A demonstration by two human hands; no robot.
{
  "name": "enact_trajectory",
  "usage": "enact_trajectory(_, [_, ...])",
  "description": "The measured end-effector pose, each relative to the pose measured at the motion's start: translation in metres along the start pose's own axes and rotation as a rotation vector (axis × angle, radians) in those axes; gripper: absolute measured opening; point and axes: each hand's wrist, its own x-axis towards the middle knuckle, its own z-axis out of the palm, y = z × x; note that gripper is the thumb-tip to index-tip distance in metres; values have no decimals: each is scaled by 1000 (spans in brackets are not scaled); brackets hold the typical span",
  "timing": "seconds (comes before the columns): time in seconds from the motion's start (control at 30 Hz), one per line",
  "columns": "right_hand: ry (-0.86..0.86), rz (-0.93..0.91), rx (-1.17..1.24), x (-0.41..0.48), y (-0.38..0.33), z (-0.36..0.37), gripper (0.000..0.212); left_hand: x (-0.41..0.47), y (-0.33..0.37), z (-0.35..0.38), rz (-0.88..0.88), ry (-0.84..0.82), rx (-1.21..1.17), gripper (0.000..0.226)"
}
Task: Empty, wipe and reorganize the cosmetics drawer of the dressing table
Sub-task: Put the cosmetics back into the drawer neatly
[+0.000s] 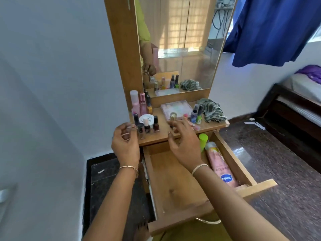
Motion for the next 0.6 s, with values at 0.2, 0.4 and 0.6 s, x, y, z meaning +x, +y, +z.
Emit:
enact_trajectory(0.2, [-161, -69, -153, 13, -41, 39, 52, 47, 5, -7, 18, -329, 176, 34])
enact_trajectory(0.4, [-143, -63, -219, 16, -47, 54, 42, 67, -5, 0, 65, -528, 340, 46])
enact_trajectory(0.6, [-162, -46, -198, 18, -49, 60, 33, 75, -17, 4, 98, -520, 387, 42])
